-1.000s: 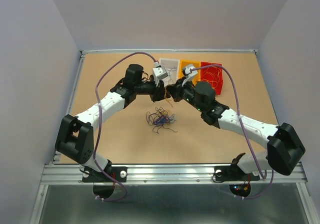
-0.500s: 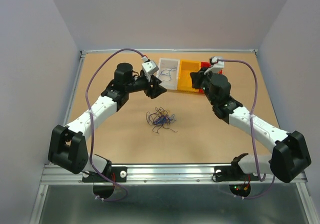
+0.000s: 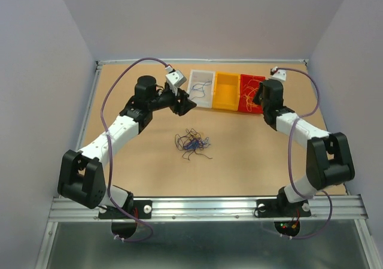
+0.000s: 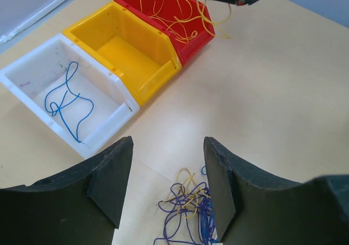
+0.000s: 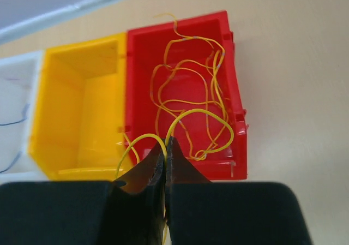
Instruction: Untangle the cables
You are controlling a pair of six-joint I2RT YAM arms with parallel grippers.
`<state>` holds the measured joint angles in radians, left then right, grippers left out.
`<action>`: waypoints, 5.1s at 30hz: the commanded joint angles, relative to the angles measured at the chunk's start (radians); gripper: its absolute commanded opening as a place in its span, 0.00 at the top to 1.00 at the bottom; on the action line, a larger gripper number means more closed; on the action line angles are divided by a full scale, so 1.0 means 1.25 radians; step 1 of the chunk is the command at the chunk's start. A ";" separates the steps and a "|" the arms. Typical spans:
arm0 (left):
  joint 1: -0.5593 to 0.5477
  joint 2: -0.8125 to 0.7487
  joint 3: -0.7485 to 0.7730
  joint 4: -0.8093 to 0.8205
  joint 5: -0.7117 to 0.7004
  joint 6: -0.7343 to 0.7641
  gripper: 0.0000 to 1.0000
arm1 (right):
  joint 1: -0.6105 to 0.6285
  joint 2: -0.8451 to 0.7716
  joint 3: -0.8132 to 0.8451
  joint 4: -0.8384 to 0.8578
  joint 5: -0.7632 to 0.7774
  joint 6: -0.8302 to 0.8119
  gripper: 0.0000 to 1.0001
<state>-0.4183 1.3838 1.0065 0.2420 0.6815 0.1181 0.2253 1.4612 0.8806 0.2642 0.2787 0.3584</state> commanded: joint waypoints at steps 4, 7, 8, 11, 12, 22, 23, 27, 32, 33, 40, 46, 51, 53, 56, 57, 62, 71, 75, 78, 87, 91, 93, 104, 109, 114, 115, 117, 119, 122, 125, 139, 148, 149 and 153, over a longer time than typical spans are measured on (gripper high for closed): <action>0.003 -0.021 0.001 0.035 0.000 0.004 0.34 | -0.006 0.184 0.203 -0.041 0.063 -0.052 0.99; 0.003 -0.023 0.000 0.036 -0.004 0.006 0.34 | -0.006 0.263 0.268 -0.054 0.113 -0.060 0.99; 0.003 -0.023 0.000 0.036 -0.004 0.006 0.34 | -0.006 0.283 0.286 -0.062 0.113 -0.062 0.99; 0.003 -0.022 0.001 0.036 -0.003 0.006 0.34 | -0.006 0.367 0.352 -0.117 0.196 -0.067 0.99; 0.003 -0.021 0.001 0.036 -0.002 0.009 0.34 | -0.006 0.395 0.367 -0.124 0.202 -0.069 0.99; 0.003 -0.025 0.000 0.035 -0.002 0.012 0.34 | -0.006 0.542 0.469 -0.205 0.150 -0.051 1.00; 0.003 -0.027 0.000 0.035 -0.003 0.014 0.34 | -0.006 0.554 0.476 -0.209 0.139 -0.049 0.99; 0.003 -0.027 -0.001 0.035 -0.003 0.015 0.34 | -0.006 0.531 0.491 -0.253 0.096 -0.035 1.00; 0.002 -0.034 -0.005 0.033 -0.021 0.033 0.34 | -0.006 0.428 0.459 -0.252 0.074 -0.017 0.90; 0.001 -0.034 -0.005 0.033 -0.025 0.037 0.34 | -0.005 0.404 0.454 -0.252 0.072 -0.013 0.85; -0.007 -0.034 -0.003 0.028 -0.048 0.048 0.33 | -0.003 0.350 0.420 -0.252 0.068 -0.006 0.63; -0.019 -0.027 0.005 0.010 -0.078 0.070 0.30 | 0.001 0.294 0.379 -0.254 0.068 -0.002 0.47; -0.065 -0.019 0.021 -0.040 -0.138 0.137 0.30 | 0.021 0.181 0.271 -0.247 -0.038 -0.008 0.45; -0.092 -0.017 0.024 -0.061 -0.157 0.168 0.30 | 0.033 0.147 0.237 -0.246 -0.084 -0.019 0.41; -0.108 -0.016 0.029 -0.092 -0.167 0.195 0.30 | 0.063 0.074 0.149 -0.244 -0.110 -0.024 0.30; -0.117 -0.019 0.028 -0.112 -0.162 0.217 0.30 | 0.074 0.055 0.125 -0.238 -0.111 -0.023 0.29; -0.124 -0.033 -0.011 -0.169 -0.137 0.299 0.30 | 0.089 -0.058 -0.002 -0.219 -0.210 -0.022 0.29; -0.215 0.013 -0.050 -0.289 -0.141 0.437 0.32 | 0.111 -0.101 -0.050 -0.197 -0.206 -0.018 0.26; -0.248 0.073 -0.037 -0.309 -0.163 0.444 0.41 | 0.111 -0.112 -0.058 -0.190 -0.207 -0.018 0.26; -0.265 0.125 -0.021 -0.322 -0.196 0.442 0.50 | 0.111 -0.119 -0.064 -0.188 -0.202 -0.018 0.26; -0.267 0.152 -0.012 -0.303 -0.236 0.426 1.00 | 0.111 -0.176 -0.095 -0.177 -0.211 -0.023 0.26; -0.267 0.119 -0.025 -0.297 -0.211 0.428 1.00 | 0.111 -0.192 -0.103 -0.167 -0.214 -0.023 0.26; -0.267 0.085 -0.032 -0.291 -0.196 0.427 1.00 | 0.111 -0.191 -0.104 -0.161 -0.242 -0.027 0.27; -0.225 -0.159 -0.100 -0.168 -0.168 0.322 1.00 | 0.112 -0.218 -0.202 0.105 -0.689 -0.100 0.21; -0.219 -0.216 -0.070 -0.151 -0.164 0.280 1.00 | 0.135 -0.191 -0.226 0.281 -0.828 -0.065 0.19; -0.219 -0.214 0.003 -0.212 -0.095 0.257 1.00 | 0.214 -0.146 -0.201 0.352 -0.867 -0.083 0.19; -0.219 -0.210 0.012 -0.217 -0.078 0.255 1.00 | 0.244 -0.130 -0.193 0.354 -0.874 -0.090 0.19; -0.219 -0.205 0.026 -0.227 -0.067 0.252 1.00 | 0.271 -0.109 -0.167 0.361 -0.873 -0.106 0.19; -0.219 -0.203 0.050 -0.234 -0.059 0.248 1.00 | 0.300 -0.071 -0.150 0.361 -0.860 -0.109 0.19; -0.219 -0.203 0.082 -0.248 -0.042 0.241 1.00 | 0.314 -0.039 -0.120 0.365 -0.828 -0.115 0.21; -0.219 -0.193 0.136 -0.272 -0.037 0.230 1.00 | 0.320 0.025 -0.086 0.365 -0.827 -0.109 0.35; -0.219 -0.261 0.452 -0.220 -0.643 0.071 1.00 | 0.323 0.021 -0.070 0.182 -0.865 -0.248 0.73; -0.219 -0.374 0.341 -0.030 -0.899 0.099 1.00 | 0.323 -0.004 -0.085 0.033 -0.816 -0.340 0.50; -0.219 -0.372 0.341 -0.032 -0.906 0.099 1.00 | 0.323 -0.006 -0.085 0.029 -0.810 -0.339 0.46; -0.219 -0.362 0.335 -0.001 -0.956 0.120 1.00 | 0.323 -0.013 -0.086 -0.011 -0.784 -0.349 0.56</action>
<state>-0.6918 0.9043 1.4460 0.1383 -0.4095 0.2348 0.6235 1.4864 0.7696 0.3065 -0.7452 -0.0376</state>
